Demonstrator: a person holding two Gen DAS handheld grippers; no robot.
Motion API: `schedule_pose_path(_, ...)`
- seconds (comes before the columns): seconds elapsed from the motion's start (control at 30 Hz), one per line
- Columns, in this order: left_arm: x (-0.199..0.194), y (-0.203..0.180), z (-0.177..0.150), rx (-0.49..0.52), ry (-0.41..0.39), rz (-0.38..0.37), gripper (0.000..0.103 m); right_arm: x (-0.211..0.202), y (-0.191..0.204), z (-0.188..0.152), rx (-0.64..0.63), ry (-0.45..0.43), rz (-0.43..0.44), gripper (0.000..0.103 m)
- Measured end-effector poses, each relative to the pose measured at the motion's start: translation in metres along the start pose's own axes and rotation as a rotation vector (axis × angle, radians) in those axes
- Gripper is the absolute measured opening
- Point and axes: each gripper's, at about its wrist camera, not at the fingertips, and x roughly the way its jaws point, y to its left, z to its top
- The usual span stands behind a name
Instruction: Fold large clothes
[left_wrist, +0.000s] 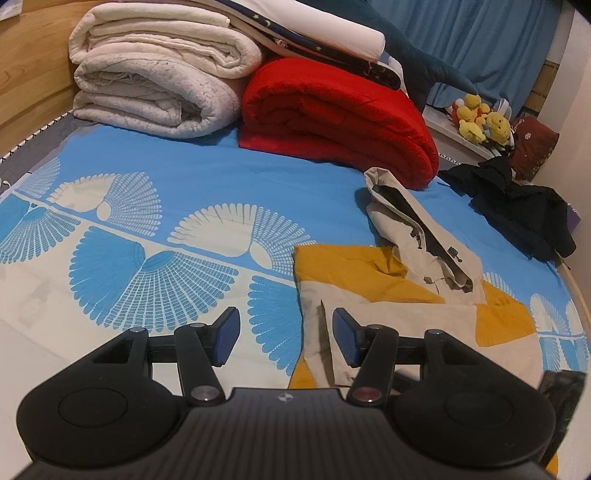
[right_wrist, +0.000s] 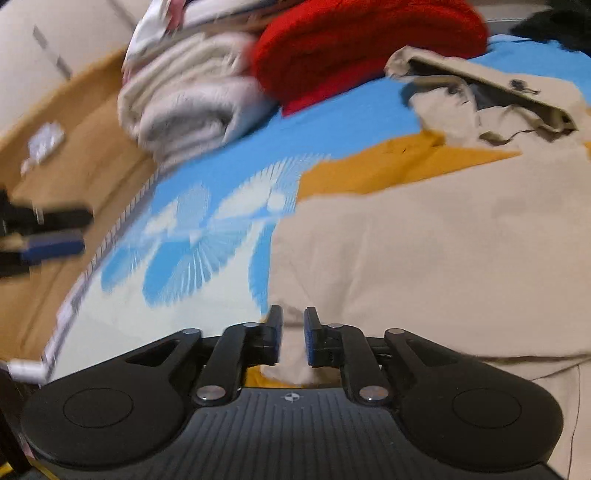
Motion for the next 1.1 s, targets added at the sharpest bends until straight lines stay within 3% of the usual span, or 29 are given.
schedule_pose_path(0.1, 0.001, 0.000, 0.001, 0.002, 0.002, -0.003, 0.061, -0.003, -0.008, 0.001, 0.005, -0.052, -0.057, 0.041)
schedule_pose_path(0.27, 0.001, -0.003, 0.002, -0.002, 0.003, -0.007, 0.061, 0.038, -0.030, -0.014, -0.049, 0.162, -0.214, 0.041)
schedule_pose_path(0.33, 0.002, -0.003, 0.002, -0.001, 0.005, -0.009, 0.061, 0.026, -0.030, -0.012, -0.056, 0.136, -0.202, 0.040)
schedule_pose_path(0.43, 0.002, -0.004, 0.001, 0.006, 0.007, -0.013, 0.061, -0.010, -0.035, 0.002, -0.056, 0.031, -0.211, 0.040)
schedule_pose_path(0.53, 0.001, -0.005, 0.000, 0.006, 0.008, -0.017, 0.061, -0.051, -0.062, 0.019, -0.023, -0.082, -0.300, 0.041)
schedule_pose_path(0.63, 0.001, -0.005, 0.000, 0.006, 0.009, -0.019, 0.061, -0.095, -0.109, 0.028, 0.024, -0.160, -0.470, 0.041)
schedule_pose_path(0.77, 0.002, -0.006, -0.001, 0.006, 0.013, -0.020, 0.061, -0.141, -0.181, 0.029, 0.148, -0.180, -0.715, 0.041)
schedule_pose_path(0.87, 0.003, -0.008, -0.002, 0.009, 0.016, -0.019, 0.061, -0.153, -0.233, 0.014, 0.236, -0.079, -0.850, 0.042)
schedule_pose_path(0.97, 0.004, -0.010, -0.003, 0.012, 0.018, -0.020, 0.061, -0.156, -0.251, 0.006, 0.232, -0.037, -0.893, 0.041)
schedule_pose_path(1.1, 0.006, -0.011, -0.003, 0.013, 0.019, -0.021, 0.061, -0.167, -0.234, 0.011, 0.218, -0.145, -0.845, 0.044)
